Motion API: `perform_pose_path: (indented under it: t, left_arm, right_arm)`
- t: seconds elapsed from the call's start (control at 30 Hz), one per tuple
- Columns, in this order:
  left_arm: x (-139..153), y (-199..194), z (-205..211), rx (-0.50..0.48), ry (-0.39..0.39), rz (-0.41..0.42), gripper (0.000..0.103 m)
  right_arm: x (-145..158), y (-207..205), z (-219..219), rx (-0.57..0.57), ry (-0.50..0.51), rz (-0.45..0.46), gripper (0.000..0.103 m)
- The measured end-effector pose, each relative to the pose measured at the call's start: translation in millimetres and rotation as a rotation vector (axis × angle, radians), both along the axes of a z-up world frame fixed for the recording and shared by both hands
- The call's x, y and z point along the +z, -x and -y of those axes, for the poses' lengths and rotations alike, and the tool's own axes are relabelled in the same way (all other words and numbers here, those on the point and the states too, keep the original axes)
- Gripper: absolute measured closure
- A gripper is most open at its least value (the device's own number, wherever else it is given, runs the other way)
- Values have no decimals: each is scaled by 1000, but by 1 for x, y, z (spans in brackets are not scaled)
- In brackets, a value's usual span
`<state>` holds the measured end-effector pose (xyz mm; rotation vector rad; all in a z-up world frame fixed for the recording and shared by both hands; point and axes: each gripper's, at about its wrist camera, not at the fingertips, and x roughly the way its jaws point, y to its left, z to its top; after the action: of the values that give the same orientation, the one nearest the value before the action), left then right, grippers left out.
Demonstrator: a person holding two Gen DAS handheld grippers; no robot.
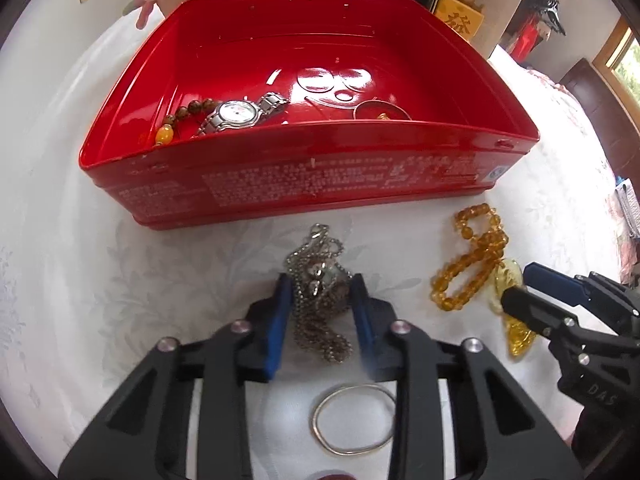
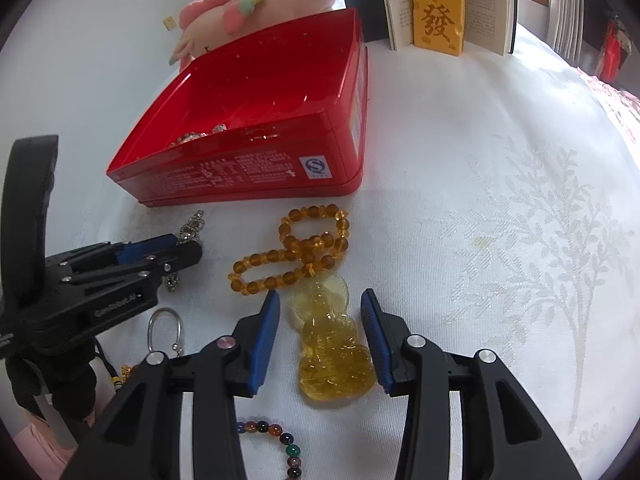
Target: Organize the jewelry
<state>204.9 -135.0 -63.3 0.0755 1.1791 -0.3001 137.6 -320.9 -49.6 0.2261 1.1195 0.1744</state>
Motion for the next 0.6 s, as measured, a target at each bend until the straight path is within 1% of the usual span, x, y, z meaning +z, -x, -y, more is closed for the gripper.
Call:
perform_pose_path:
  t: [0.1, 0.2, 0.27, 0.4, 0.5, 0.6]
  left_arm:
    - [4, 2, -4, -8, 38, 12, 94]
    - [2, 3, -10, -11, 66, 3, 96]
    - [4, 4, -14, -9, 75, 10, 96]
    - [12, 12, -28, -11, 92, 29, 98]
    - [17, 14, -31, -16, 108, 42, 98]
    - [23, 19, -38, -20, 123, 51, 98]
  right_arm:
    - [0, 0, 1, 1, -3, -1, 61]
    - [-1, -2, 6, -4, -17, -9, 61]
    - [-1, -2, 5, 1, -7, -12, 61]
    - [2, 0, -8, 47, 55, -11, 61]
    - [-4, -2, -21, 86, 133, -30, 60]
    - [-6, -4, -30, 107, 189, -26, 60]
